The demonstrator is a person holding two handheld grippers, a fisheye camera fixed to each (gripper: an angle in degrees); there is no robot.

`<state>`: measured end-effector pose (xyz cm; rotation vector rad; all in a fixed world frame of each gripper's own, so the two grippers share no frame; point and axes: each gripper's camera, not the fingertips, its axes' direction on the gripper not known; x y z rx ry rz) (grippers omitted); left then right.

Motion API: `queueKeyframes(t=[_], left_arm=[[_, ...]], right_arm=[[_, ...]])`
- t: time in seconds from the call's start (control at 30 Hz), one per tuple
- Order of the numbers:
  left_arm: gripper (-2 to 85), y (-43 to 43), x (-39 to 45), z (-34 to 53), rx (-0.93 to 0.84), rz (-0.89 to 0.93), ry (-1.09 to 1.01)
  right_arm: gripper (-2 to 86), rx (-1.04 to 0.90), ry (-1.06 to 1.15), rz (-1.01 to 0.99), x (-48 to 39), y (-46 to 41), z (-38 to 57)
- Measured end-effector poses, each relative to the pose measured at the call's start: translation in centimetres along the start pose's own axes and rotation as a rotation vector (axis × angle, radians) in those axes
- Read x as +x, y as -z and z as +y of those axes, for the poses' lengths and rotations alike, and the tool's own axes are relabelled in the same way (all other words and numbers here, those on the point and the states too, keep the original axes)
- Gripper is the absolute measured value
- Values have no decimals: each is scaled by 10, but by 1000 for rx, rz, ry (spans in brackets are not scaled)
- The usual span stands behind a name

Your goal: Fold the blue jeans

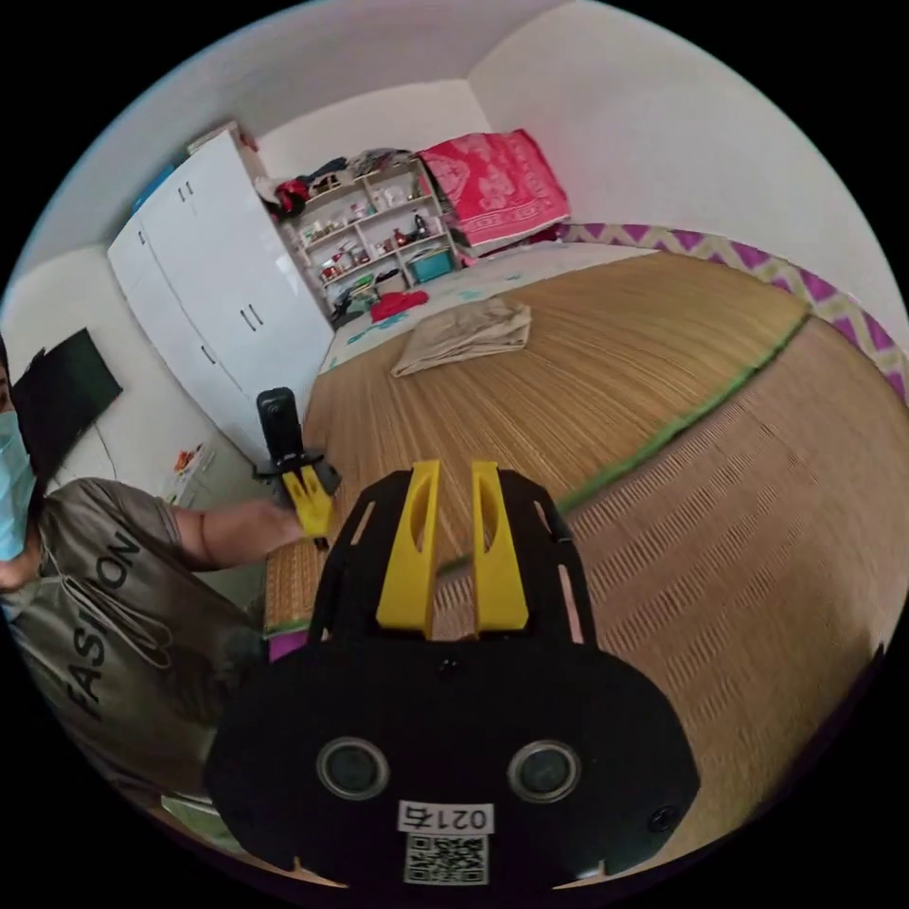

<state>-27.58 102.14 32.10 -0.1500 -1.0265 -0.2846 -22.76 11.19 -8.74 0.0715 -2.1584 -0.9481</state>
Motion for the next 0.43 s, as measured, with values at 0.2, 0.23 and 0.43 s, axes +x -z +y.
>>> queueKeyframes(t=[0.2,0.23,0.43], left_arm=[[-9,93,-7,29,305,309,-15],[-9,115,-7,34,374,327,-16],[-10,211,2,71,671,317,-22]], right_arm=[[84,-148,243,64,-65,-157,-159],[91,-194,332,100,-85,-191,-186],[118,-193,862,345,-193,-325,-273]])
